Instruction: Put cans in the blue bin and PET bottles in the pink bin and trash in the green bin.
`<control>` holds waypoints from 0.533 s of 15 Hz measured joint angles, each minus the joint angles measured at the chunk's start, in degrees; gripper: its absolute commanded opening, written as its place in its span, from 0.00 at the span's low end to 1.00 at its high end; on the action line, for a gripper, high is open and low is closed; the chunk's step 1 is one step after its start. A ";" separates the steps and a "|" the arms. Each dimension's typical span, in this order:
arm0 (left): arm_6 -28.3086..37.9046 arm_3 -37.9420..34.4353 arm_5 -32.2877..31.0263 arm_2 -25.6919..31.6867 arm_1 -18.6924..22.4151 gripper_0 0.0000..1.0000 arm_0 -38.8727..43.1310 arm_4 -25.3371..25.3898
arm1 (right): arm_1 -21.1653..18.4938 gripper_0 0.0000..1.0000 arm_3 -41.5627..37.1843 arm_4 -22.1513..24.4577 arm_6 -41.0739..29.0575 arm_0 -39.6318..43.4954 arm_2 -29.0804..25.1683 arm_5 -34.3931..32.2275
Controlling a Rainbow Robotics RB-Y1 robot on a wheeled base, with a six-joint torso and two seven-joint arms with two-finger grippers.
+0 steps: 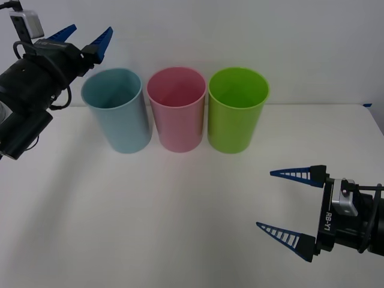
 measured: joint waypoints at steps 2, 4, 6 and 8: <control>-0.28 -0.98 -3.48 2.63 -0.66 1.00 0.10 2.51 | 0.00 1.00 0.00 0.00 0.00 0.00 0.00 0.00; -0.54 -1.62 -7.57 6.87 -2.34 1.00 0.11 2.54 | 0.00 1.00 0.00 0.00 0.00 0.00 0.00 0.00; -0.55 -2.84 -9.53 9.40 -2.77 1.00 0.50 2.76 | 0.00 1.00 0.00 0.00 0.00 0.00 0.00 0.00; -0.32 -5.07 -10.40 10.80 -1.83 1.00 2.29 4.54 | 0.00 1.00 0.00 0.00 0.00 0.00 0.00 0.00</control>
